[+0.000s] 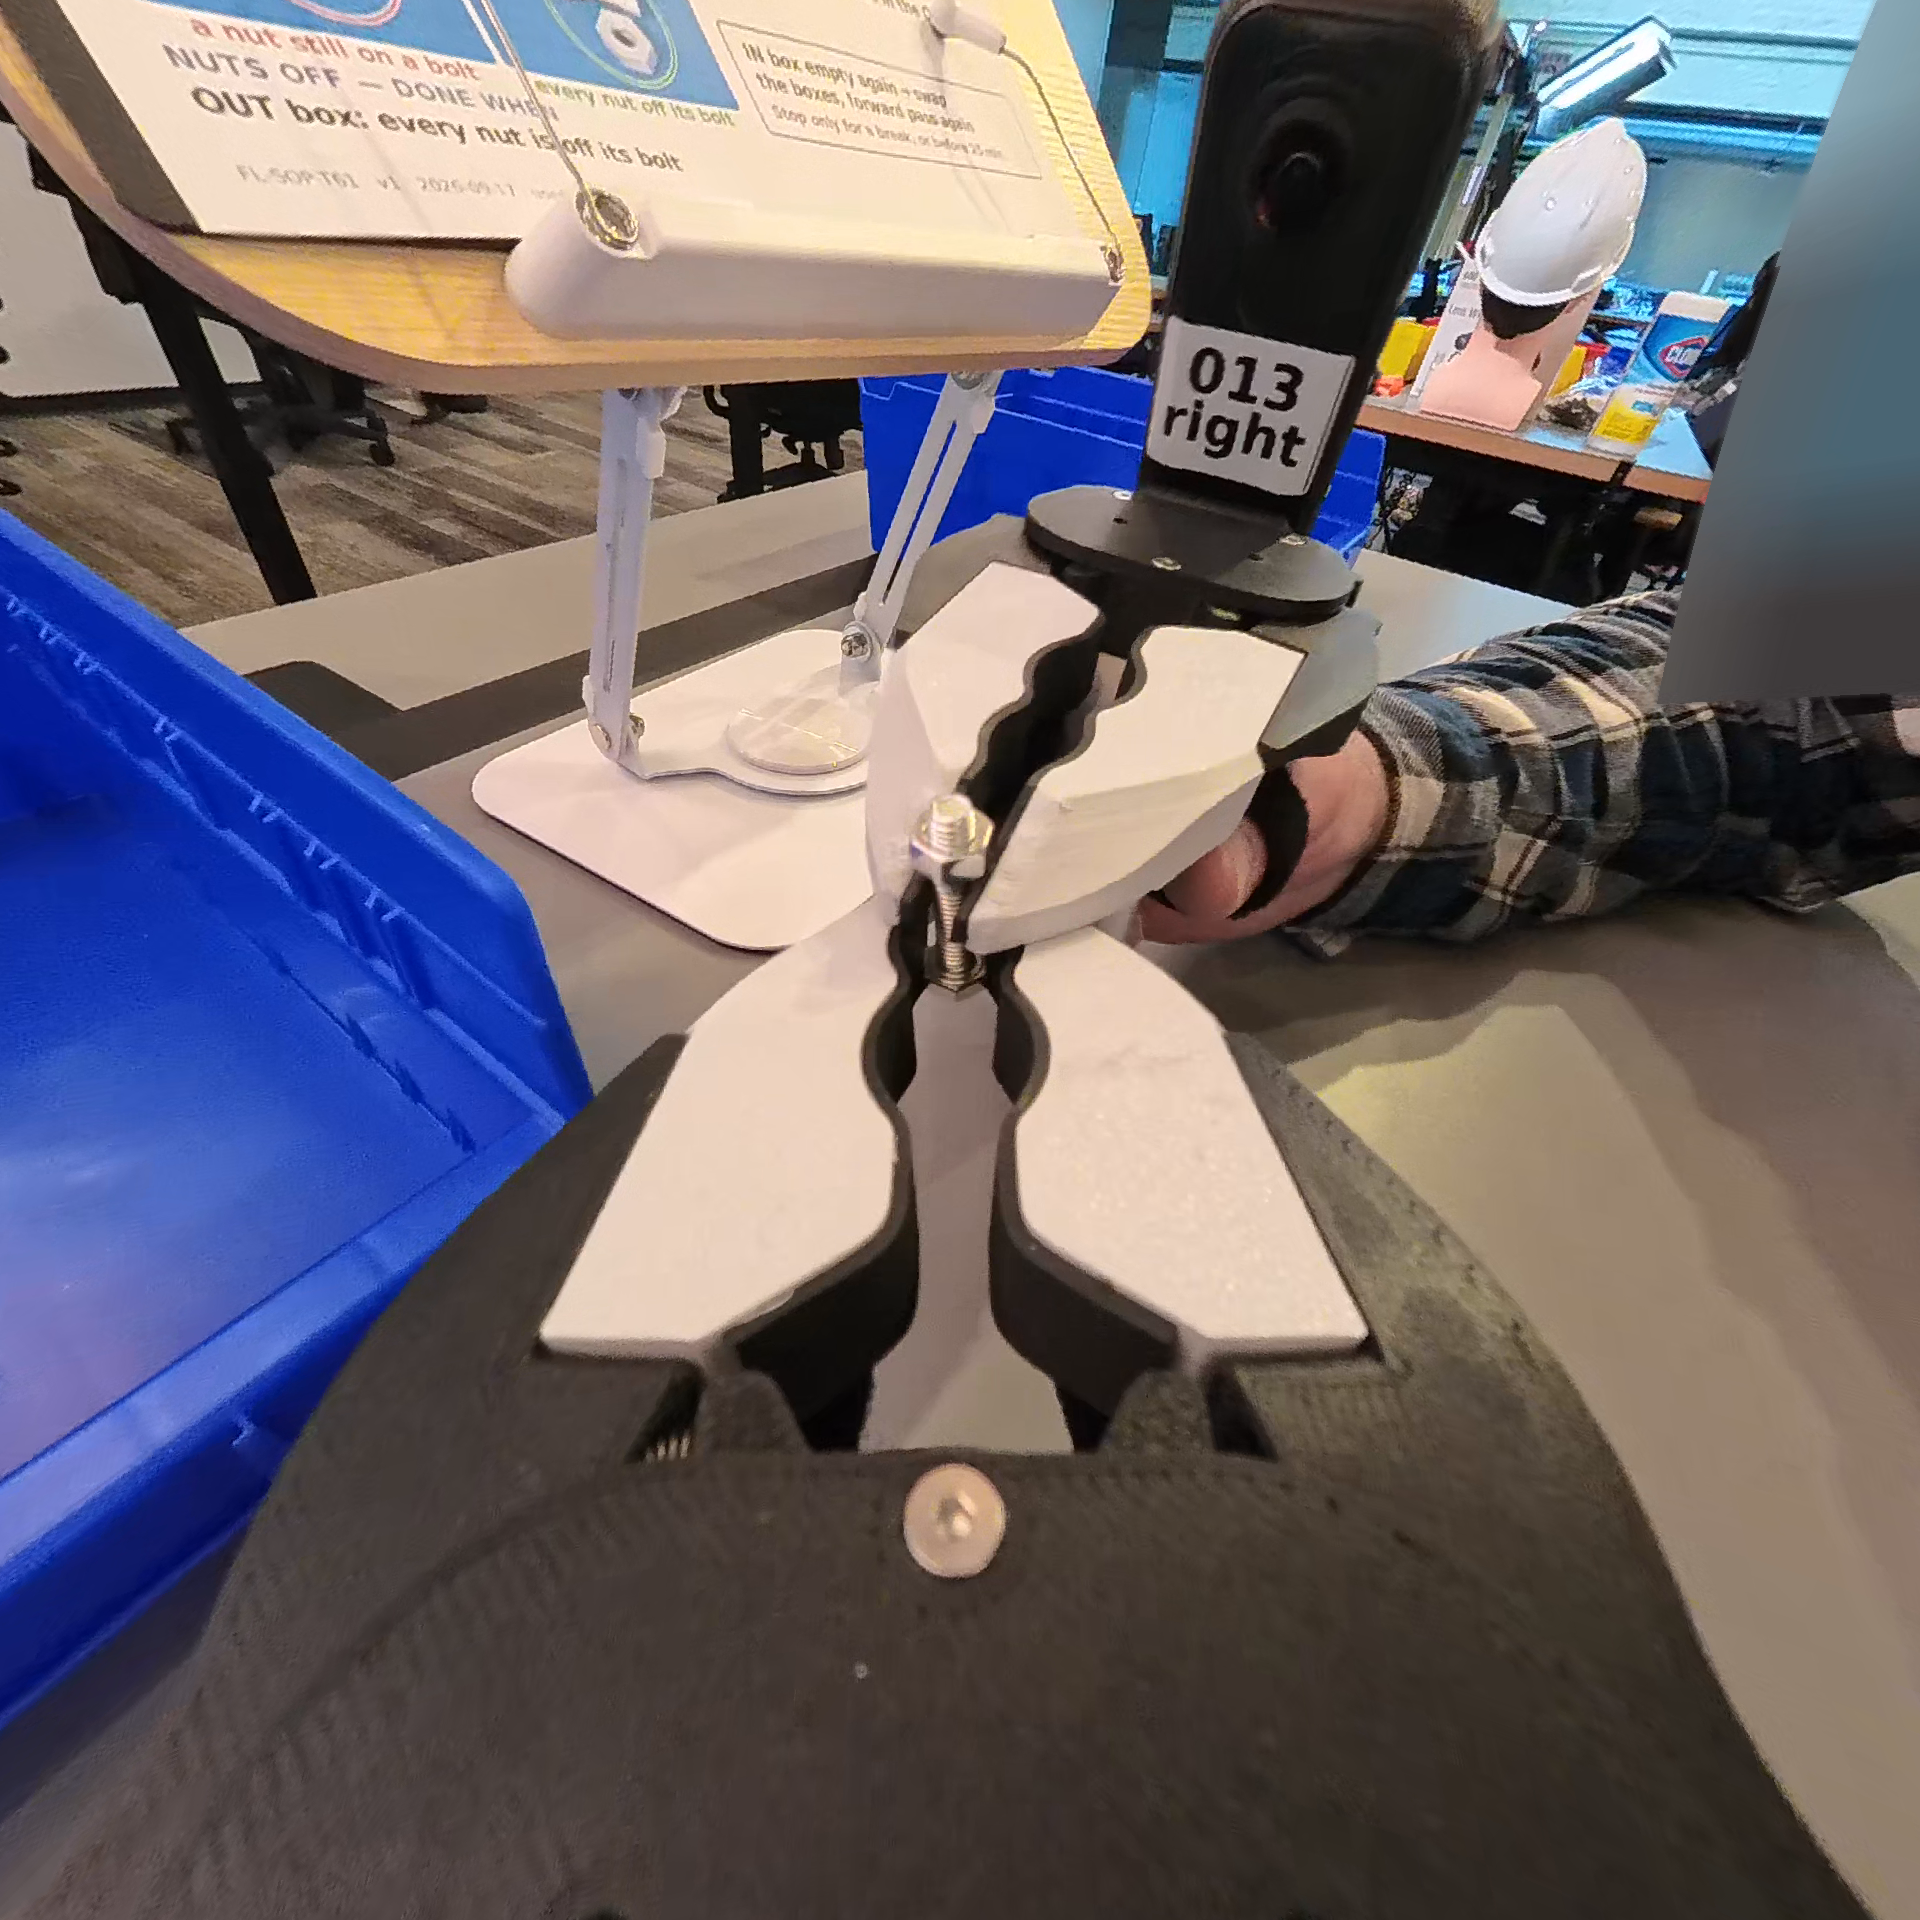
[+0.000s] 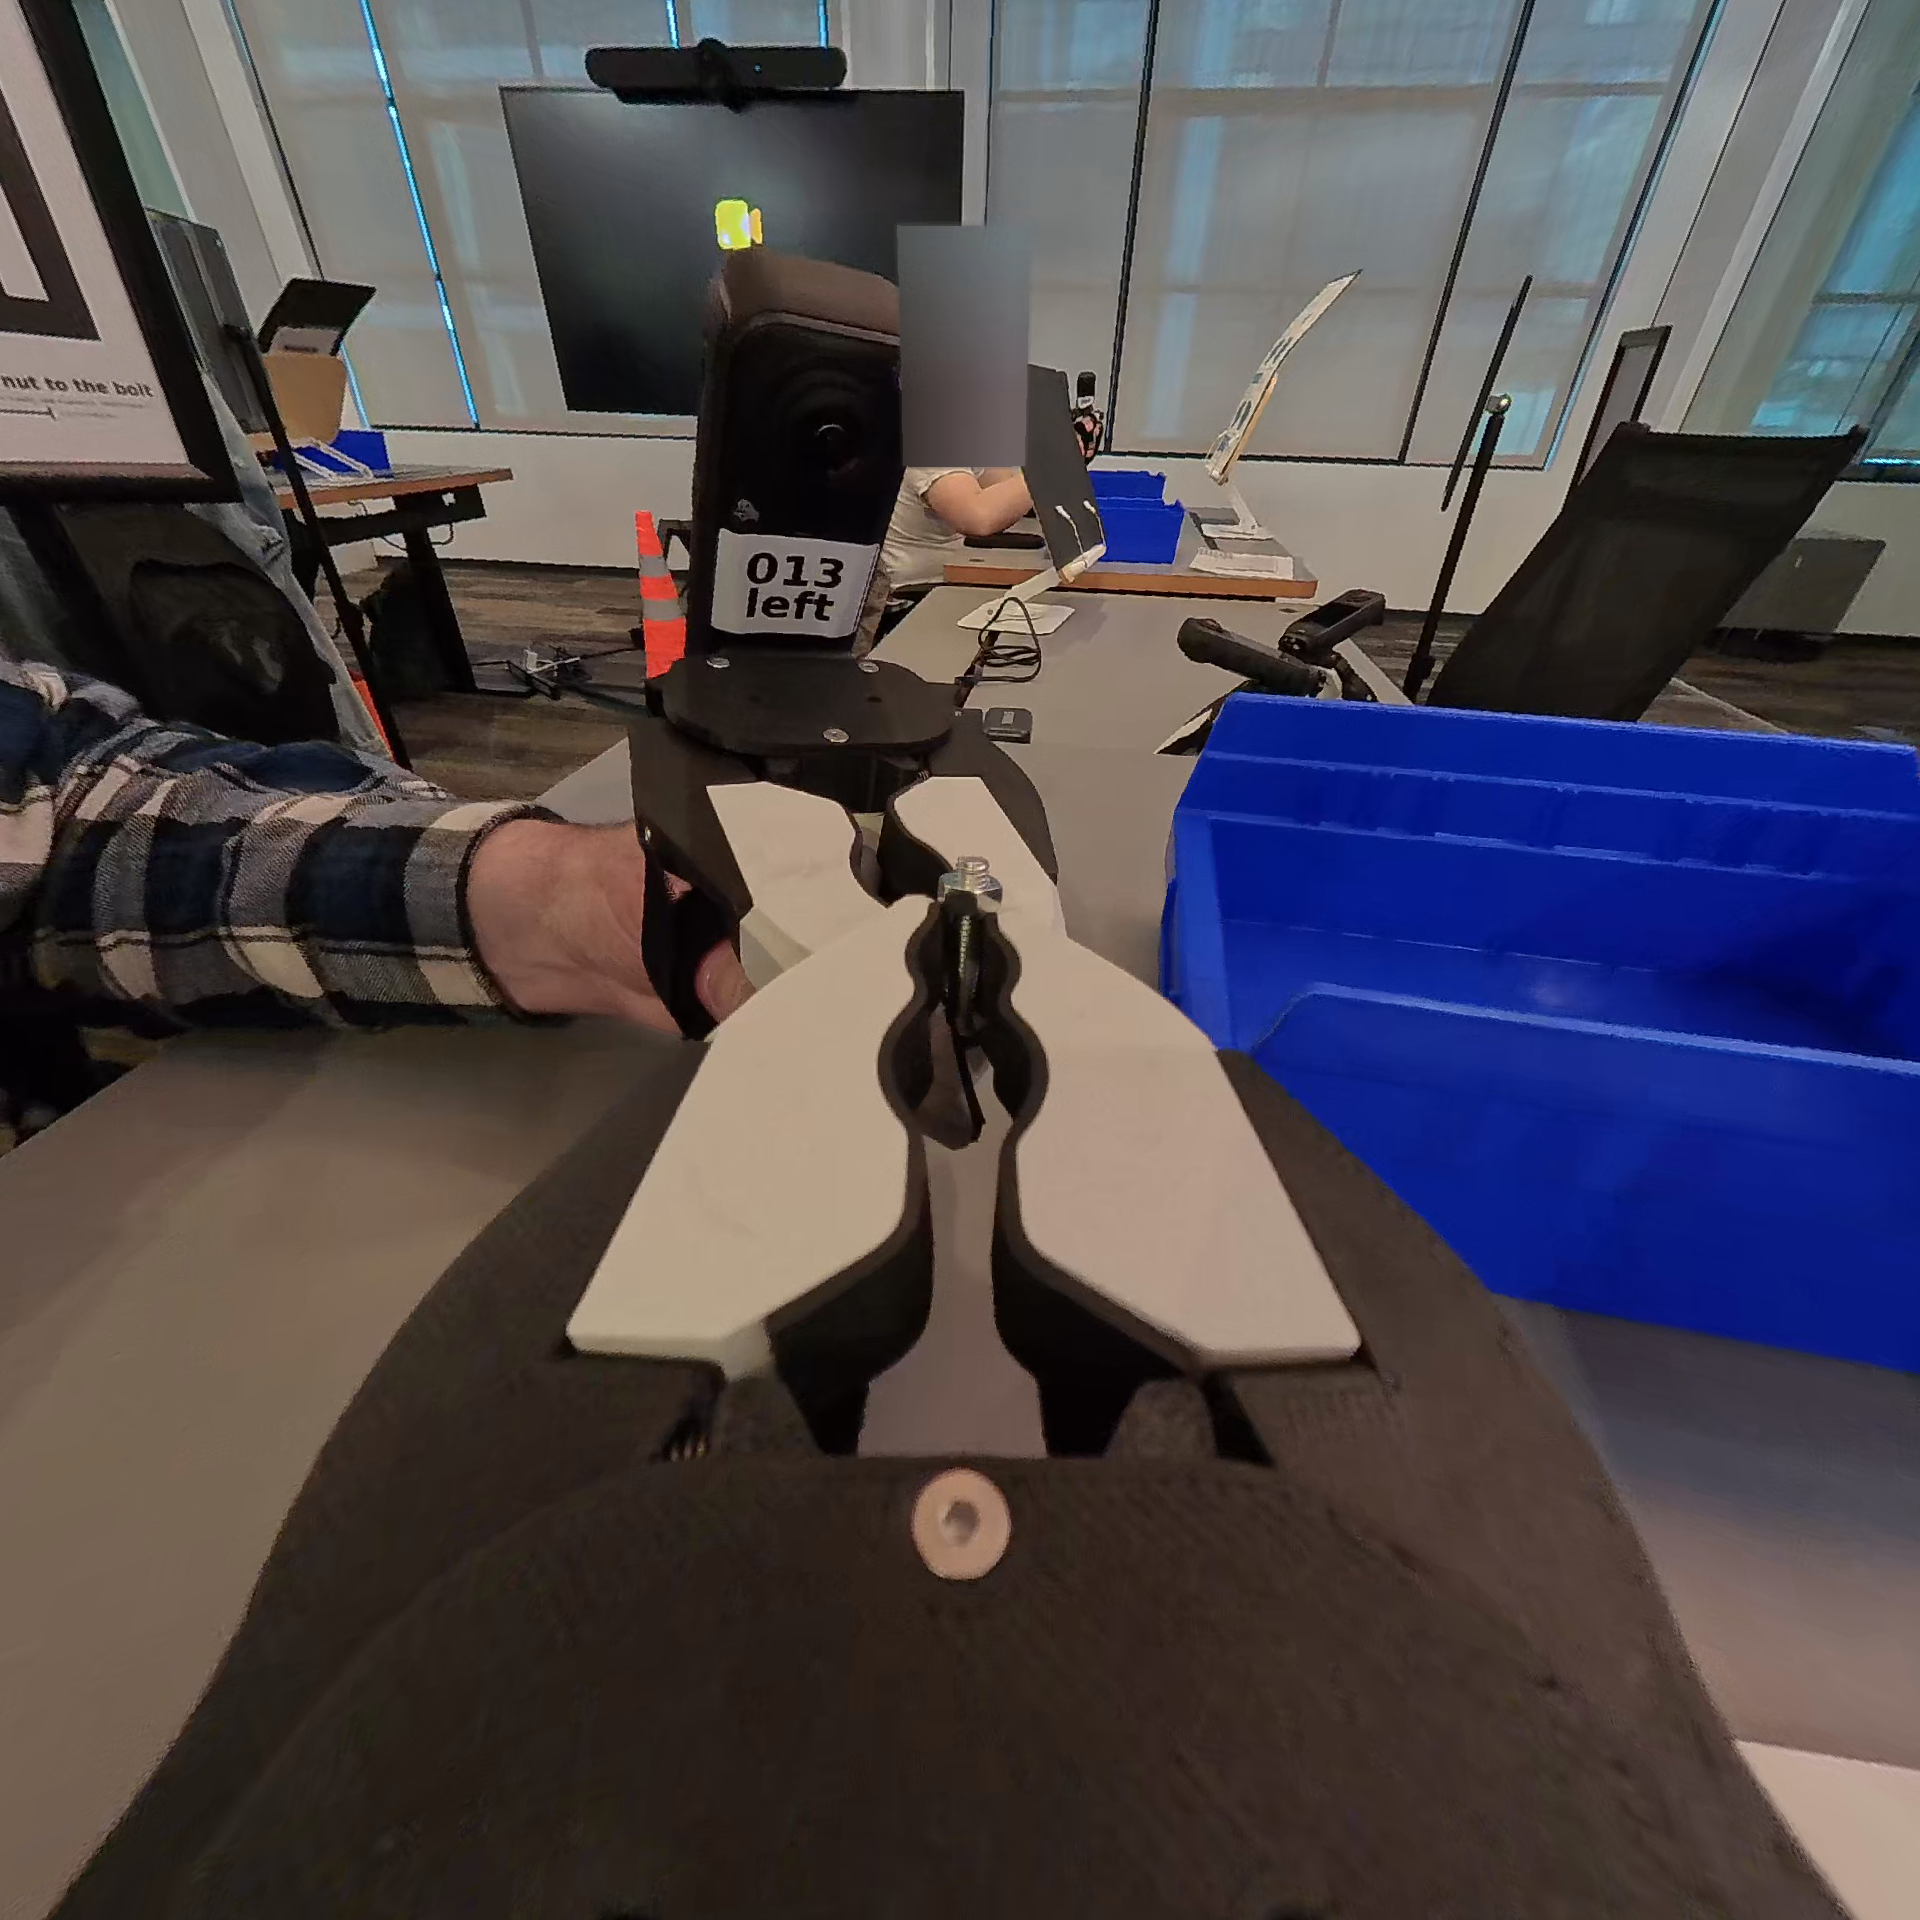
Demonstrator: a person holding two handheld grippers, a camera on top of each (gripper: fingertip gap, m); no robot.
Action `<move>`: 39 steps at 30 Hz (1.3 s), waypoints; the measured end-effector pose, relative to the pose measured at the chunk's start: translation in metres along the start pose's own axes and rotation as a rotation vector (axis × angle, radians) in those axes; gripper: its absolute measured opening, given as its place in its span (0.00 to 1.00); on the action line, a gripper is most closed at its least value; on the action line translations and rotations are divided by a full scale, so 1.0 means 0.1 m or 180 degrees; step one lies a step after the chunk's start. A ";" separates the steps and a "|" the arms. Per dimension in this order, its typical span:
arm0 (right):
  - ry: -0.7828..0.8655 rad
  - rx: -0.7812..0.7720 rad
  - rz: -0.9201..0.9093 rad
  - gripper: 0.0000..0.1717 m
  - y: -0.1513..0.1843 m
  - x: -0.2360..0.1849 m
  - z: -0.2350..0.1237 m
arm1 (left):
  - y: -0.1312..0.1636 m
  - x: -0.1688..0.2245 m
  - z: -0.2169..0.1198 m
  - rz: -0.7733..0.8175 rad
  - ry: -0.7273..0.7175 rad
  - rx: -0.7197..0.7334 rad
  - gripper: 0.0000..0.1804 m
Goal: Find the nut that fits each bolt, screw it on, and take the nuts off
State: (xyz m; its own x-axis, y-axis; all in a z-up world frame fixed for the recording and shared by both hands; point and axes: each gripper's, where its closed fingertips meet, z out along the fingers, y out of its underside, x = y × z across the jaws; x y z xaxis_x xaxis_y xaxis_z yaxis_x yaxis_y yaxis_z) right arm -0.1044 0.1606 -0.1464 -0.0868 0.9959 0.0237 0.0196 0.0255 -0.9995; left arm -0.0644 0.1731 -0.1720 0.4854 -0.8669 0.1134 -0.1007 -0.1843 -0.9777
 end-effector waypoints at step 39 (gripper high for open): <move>0.3164 -0.2752 0.0310 0.04 -0.18 1.10 -4.74 | 0.06 -0.08 0.03 0.0621 -0.0302 -0.0075 0.00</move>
State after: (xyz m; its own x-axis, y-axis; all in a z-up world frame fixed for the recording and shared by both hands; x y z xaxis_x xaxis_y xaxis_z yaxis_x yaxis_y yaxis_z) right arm 0.3582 0.3104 -0.1159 0.7072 0.6257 0.3294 0.6416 -0.3721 -0.6708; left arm -0.0663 0.1805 -0.1797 0.5341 -0.8400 -0.0958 -0.2206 -0.0290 -0.9749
